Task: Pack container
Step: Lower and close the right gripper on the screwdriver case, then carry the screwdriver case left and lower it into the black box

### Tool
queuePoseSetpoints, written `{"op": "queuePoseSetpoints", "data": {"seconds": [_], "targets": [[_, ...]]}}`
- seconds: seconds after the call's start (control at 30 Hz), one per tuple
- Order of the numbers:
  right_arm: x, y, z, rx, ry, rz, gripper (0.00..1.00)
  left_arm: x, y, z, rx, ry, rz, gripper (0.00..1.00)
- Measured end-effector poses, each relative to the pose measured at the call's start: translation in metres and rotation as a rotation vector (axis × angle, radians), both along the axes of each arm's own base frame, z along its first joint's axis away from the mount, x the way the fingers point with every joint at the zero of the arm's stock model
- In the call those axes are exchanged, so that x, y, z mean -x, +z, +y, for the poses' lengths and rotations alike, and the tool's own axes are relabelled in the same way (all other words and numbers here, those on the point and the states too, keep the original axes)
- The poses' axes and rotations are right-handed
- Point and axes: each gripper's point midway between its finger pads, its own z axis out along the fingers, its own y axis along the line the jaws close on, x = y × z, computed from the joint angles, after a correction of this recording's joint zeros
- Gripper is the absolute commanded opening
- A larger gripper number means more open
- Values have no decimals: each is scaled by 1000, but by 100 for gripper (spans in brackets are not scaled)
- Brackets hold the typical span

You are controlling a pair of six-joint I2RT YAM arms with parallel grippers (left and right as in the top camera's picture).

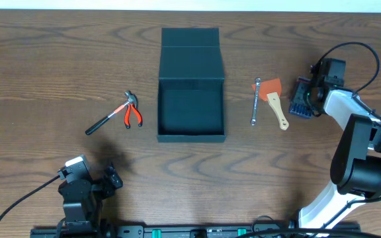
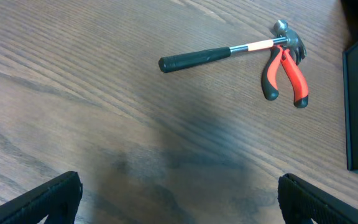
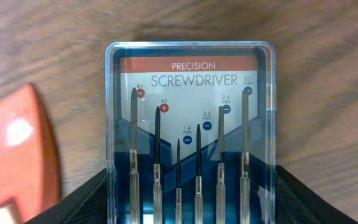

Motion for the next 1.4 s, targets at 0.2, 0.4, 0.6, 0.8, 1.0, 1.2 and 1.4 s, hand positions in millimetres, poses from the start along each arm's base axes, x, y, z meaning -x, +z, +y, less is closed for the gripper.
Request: {"op": "queuePoseSetpoints", "data": {"seconds": [0.2,0.4,0.6,0.8,1.0,1.2,1.4], "targets": [[-3,7,11,-91,-4,51,42,0,0,0,0,0,0,99],[-24,39,14,-120,3,26,42,0,0,0,0,0,0,99],[-37,67,20,-119,20,-3,41,0,0,0,0,0,0,98],[-52,106,56,-108,103,-64,41,0,0,0,0,0,0,99],[-58,145,159,-115,332,-147,39,0,0,0,0,0,0,99],[-21,155,293,-113,659,-162,39,0,0,0,0,0,0,99],[33,140,350,-65,698,-55,38,0,0,0,0,0,0,99]]}}
